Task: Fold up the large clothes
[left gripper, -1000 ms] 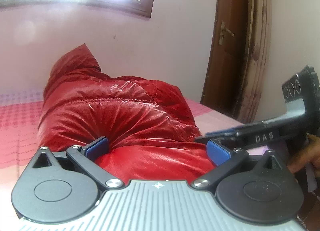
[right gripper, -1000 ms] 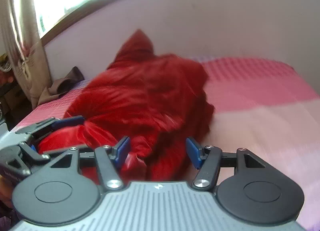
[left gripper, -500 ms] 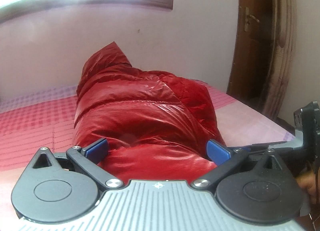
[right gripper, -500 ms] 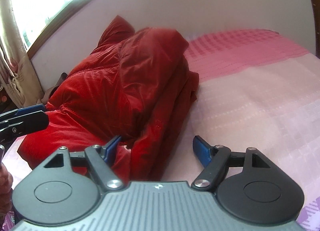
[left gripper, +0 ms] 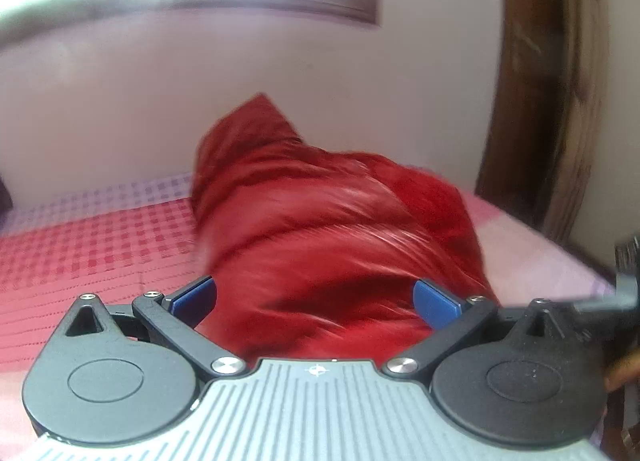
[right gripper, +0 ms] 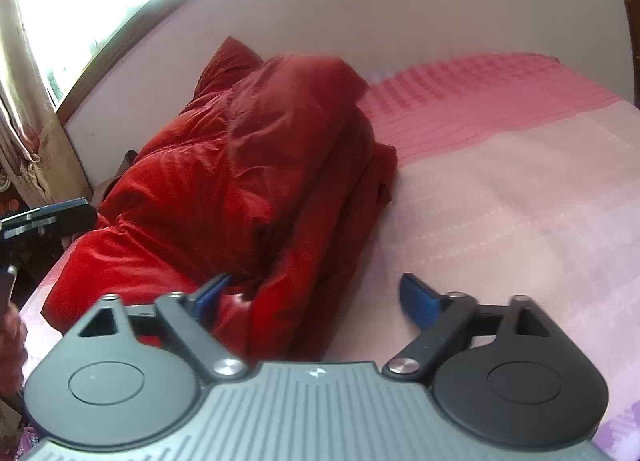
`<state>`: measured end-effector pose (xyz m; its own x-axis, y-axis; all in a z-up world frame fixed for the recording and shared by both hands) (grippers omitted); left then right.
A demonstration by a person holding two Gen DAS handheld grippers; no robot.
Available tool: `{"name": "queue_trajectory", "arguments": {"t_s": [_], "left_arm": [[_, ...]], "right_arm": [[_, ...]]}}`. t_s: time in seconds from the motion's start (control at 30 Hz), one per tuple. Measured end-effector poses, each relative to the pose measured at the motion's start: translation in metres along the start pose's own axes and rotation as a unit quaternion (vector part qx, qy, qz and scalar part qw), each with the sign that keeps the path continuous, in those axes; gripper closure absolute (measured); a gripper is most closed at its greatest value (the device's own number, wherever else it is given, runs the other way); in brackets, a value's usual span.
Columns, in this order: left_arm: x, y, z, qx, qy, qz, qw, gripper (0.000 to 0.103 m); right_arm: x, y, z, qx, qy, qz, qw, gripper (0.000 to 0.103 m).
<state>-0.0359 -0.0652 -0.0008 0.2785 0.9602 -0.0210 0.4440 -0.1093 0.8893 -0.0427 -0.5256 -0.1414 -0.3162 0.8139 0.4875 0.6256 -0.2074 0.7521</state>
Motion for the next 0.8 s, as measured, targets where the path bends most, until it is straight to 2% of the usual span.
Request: {"name": "queue_trajectory", "arguments": {"t_s": [0.07, 0.13, 0.17, 0.23, 0.3, 0.43, 0.53, 0.6, 0.63, 0.7, 0.8], "left_arm": [[0.033, 0.003, 0.013, 0.013, -0.019, -0.042, 0.9988, 0.0], [0.062, 0.002, 0.034, 0.05, -0.049, -0.088, 0.9936, 0.0], [0.074, 0.0, 0.047, 0.074, -0.08, -0.117, 0.9871, 0.0], [0.09, -0.006, 0.068, 0.109, -0.138, -0.176, 0.9686, 0.0], [0.092, -0.007, 0.079, 0.116, -0.175, -0.19, 0.959, 0.0], [0.089, -0.012, 0.094, 0.121, -0.211, -0.188, 0.9516, 0.0], [0.089, -0.015, 0.092, 0.118, -0.204, -0.191, 0.953, 0.0], [0.081, -0.012, 0.082, 0.101, -0.181, -0.17, 0.9634, 0.002], [0.075, -0.012, 0.076, 0.09, -0.161, -0.155, 0.9706, 0.004], [0.067, -0.011, 0.06, 0.073, -0.137, -0.139, 0.978, 0.004], [0.071, -0.012, 0.034, 0.055, -0.108, -0.141, 0.9825, 0.004]], "right_arm": [[-0.006, 0.003, 0.001, 0.0, 0.019, 0.007, 1.0, 0.005], [-0.011, 0.006, 0.003, 0.004, 0.041, 0.018, 0.999, 0.003], [-0.014, 0.009, 0.005, 0.006, 0.053, 0.024, 0.998, 0.002], [-0.02, 0.015, 0.01, 0.013, 0.076, 0.041, 0.996, 0.0], [-0.026, 0.023, 0.017, 0.017, 0.105, 0.064, 0.992, 0.0], [-0.029, 0.034, 0.041, 0.037, 0.151, 0.101, 0.983, 0.0], [-0.022, 0.04, 0.06, 0.04, 0.162, 0.096, 0.981, 0.0], [-0.014, 0.041, 0.07, 0.043, 0.168, 0.087, 0.981, 0.003], [-0.009, 0.042, 0.073, 0.044, 0.167, 0.076, 0.982, 0.007], [0.007, 0.046, 0.072, 0.028, 0.16, 0.038, 0.986, 0.029], [0.037, 0.053, 0.073, 0.015, 0.156, -0.01, 0.988, 0.037]]}}
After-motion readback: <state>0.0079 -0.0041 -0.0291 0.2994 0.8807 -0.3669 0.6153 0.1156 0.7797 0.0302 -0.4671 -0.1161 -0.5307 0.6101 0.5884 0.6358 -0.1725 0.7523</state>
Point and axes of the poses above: each gripper's, at about its wrist camera, not at the fingertips, and z roughly the way its jaws point, x to its left, y to its top, the point moved 3 cm from there along z, roughly the way its jaws point, and after that the axes turned 4 degrees about y, right-handed, at the moved point
